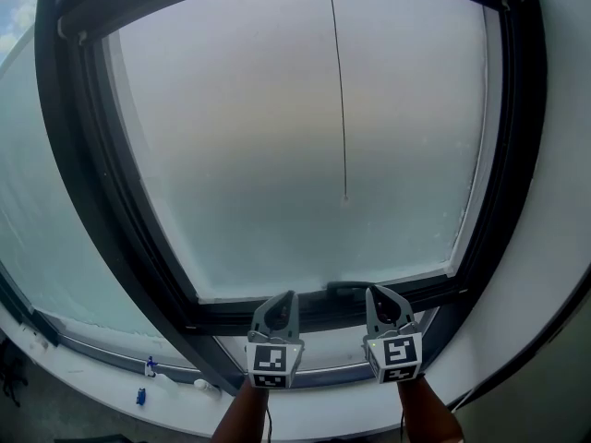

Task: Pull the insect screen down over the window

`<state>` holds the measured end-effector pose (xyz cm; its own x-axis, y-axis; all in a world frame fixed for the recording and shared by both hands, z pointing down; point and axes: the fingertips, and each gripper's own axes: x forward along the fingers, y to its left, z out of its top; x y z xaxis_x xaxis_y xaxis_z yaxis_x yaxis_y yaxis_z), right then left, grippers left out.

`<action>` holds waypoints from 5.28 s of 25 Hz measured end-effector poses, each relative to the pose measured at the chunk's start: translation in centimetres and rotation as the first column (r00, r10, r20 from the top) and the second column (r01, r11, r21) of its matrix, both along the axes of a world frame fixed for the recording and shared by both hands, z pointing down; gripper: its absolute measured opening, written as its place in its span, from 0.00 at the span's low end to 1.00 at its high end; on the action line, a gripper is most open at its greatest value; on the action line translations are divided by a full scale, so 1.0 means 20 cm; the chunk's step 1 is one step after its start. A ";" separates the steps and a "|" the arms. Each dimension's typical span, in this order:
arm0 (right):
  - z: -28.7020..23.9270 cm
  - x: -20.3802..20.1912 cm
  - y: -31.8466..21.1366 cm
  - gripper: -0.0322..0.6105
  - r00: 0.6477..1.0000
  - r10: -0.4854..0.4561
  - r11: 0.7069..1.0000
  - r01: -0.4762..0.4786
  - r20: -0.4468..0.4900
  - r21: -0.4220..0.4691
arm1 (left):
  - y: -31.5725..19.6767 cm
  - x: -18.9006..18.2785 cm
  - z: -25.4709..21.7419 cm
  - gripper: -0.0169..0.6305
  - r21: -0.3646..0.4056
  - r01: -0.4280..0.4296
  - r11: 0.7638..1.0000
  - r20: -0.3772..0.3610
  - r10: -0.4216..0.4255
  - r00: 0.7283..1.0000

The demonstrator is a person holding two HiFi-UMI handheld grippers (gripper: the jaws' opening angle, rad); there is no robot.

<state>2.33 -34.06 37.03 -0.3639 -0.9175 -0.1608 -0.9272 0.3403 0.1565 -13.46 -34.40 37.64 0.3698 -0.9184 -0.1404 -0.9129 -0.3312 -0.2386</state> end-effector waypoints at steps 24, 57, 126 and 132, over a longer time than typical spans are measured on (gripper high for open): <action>-0.75 0.09 -0.14 0.05 0.990 0.072 0.980 -0.048 -0.120 0.192 | -0.19 -0.01 -0.71 0.03 0.254 0.109 0.961 0.255 -0.176 0.951; -1.75 -0.05 -0.18 0.05 0.688 0.476 0.753 0.002 -0.547 0.658 | -0.18 0.02 -1.83 0.03 0.652 0.128 0.747 0.561 -0.589 0.582; -2.67 -0.01 -0.37 0.41 0.119 0.733 0.678 -0.054 -0.669 0.733 | -0.29 -0.09 -2.72 0.35 0.699 0.291 0.654 0.621 -0.756 0.206; -2.65 0.00 -0.36 0.41 0.104 0.677 0.735 -0.047 -0.729 0.676 | -0.28 -0.08 -2.69 0.35 0.668 0.277 0.690 0.678 -0.718 0.154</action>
